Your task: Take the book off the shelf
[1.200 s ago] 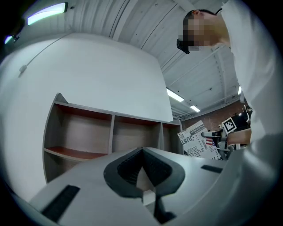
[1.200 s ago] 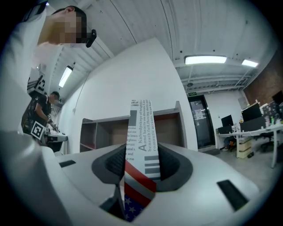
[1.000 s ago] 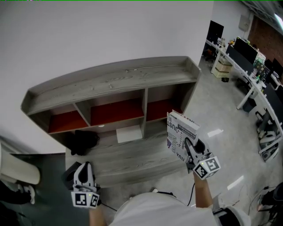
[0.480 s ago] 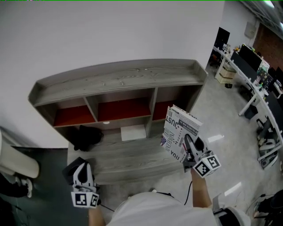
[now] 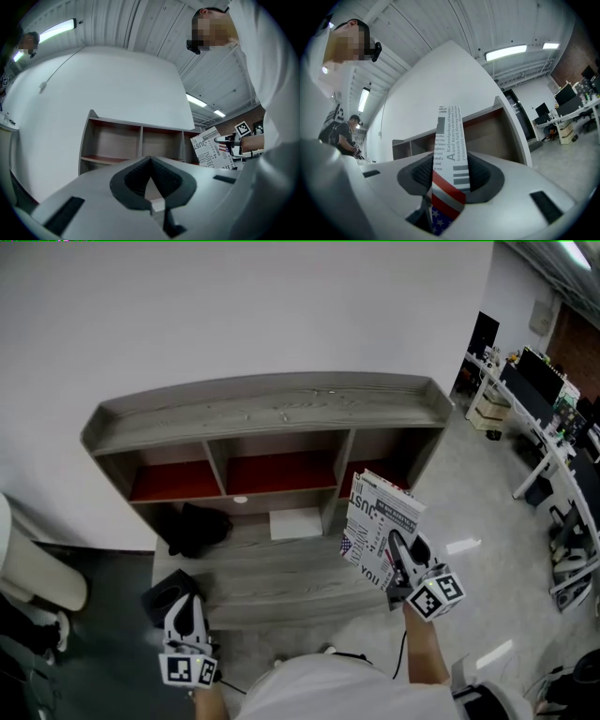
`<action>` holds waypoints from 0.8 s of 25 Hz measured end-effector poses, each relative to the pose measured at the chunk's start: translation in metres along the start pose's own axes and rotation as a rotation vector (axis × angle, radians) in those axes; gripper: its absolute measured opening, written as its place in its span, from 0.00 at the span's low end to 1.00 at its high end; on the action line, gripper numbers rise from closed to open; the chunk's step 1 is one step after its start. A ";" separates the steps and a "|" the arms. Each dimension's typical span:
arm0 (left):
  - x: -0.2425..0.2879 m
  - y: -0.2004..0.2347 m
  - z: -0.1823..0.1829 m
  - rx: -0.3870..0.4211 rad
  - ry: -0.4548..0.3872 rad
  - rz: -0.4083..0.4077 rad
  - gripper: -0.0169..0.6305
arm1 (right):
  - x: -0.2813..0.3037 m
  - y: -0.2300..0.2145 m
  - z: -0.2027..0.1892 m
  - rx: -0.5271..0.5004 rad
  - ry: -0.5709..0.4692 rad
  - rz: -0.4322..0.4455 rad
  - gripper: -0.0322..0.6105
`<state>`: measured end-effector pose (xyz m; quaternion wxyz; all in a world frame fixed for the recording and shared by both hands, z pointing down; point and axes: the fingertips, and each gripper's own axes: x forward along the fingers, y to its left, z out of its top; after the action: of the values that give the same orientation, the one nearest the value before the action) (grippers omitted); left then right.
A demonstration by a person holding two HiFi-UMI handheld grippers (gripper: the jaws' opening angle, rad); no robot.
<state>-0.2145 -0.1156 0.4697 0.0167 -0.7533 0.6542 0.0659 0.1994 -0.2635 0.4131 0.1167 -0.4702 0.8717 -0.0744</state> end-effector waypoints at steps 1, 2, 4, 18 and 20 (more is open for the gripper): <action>-0.003 0.001 -0.001 -0.004 0.002 0.004 0.05 | 0.001 0.003 -0.002 0.002 0.004 0.003 0.32; -0.006 0.003 -0.002 -0.007 0.003 0.007 0.05 | 0.002 0.007 -0.004 0.005 0.007 0.008 0.32; -0.012 0.005 -0.004 -0.012 0.005 0.011 0.05 | 0.003 0.014 -0.007 0.008 0.009 0.016 0.32; -0.048 0.012 -0.022 -0.058 0.022 -0.001 0.05 | -0.012 0.054 -0.014 -0.048 0.016 0.020 0.32; -0.048 0.013 -0.021 -0.056 0.018 -0.013 0.05 | -0.016 0.059 -0.014 -0.049 0.010 0.017 0.32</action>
<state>-0.2319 -0.0722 0.4973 -0.0098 -0.7582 0.6473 0.0776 0.1569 -0.2182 0.4146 0.1013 -0.4653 0.8777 -0.0546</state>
